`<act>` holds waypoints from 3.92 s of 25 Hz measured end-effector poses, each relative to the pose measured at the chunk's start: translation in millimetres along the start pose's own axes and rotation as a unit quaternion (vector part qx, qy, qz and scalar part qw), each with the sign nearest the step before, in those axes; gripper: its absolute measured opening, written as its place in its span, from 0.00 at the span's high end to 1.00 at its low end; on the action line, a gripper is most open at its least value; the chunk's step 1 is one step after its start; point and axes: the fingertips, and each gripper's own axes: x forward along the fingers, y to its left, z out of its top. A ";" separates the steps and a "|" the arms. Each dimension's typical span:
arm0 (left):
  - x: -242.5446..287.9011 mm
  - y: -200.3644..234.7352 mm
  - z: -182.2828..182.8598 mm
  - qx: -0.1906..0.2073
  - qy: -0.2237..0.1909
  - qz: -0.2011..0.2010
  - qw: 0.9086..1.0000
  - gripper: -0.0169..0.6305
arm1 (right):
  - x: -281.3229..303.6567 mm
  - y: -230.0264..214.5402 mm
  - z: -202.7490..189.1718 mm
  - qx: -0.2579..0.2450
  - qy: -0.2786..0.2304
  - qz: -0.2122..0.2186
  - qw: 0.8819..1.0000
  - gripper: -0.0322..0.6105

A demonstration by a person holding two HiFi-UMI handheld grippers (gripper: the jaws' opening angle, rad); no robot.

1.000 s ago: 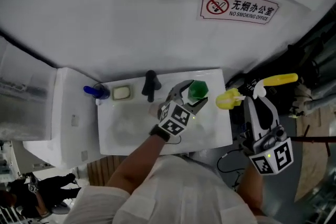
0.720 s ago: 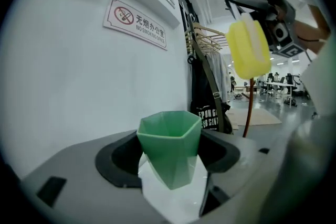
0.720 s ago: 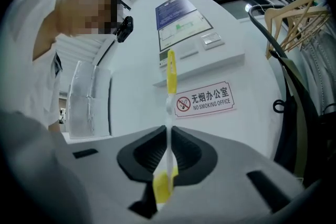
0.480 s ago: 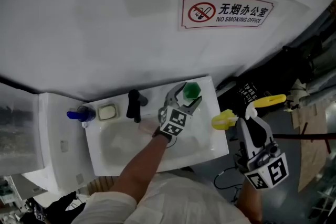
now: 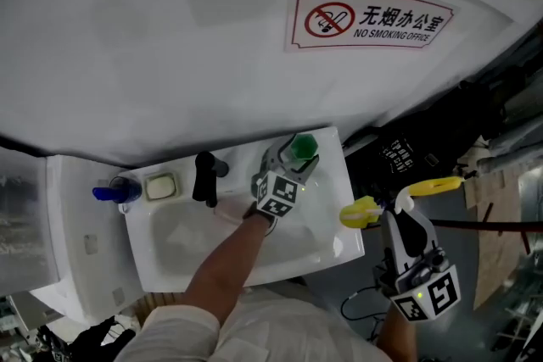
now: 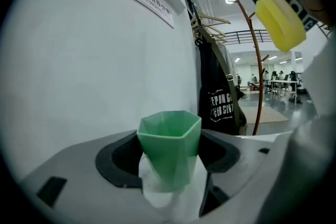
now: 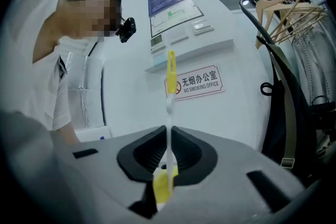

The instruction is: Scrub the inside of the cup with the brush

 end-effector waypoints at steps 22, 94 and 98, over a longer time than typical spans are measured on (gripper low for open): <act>-6.2 -3.0 -9.0 -0.037 0.024 -0.002 0.999 0.40 | 7.8 -1.9 -8.6 0.011 0.010 0.026 1.000 0.90; -230.0 -21.3 -200.9 0.225 0.366 -0.107 0.896 0.45 | 35.6 66.2 -16.9 0.040 0.016 0.111 0.993 0.90; -232.3 -18.7 -149.2 0.150 0.316 -0.062 0.935 0.45 | 44.7 79.9 -13.2 0.039 0.009 0.138 0.990 0.90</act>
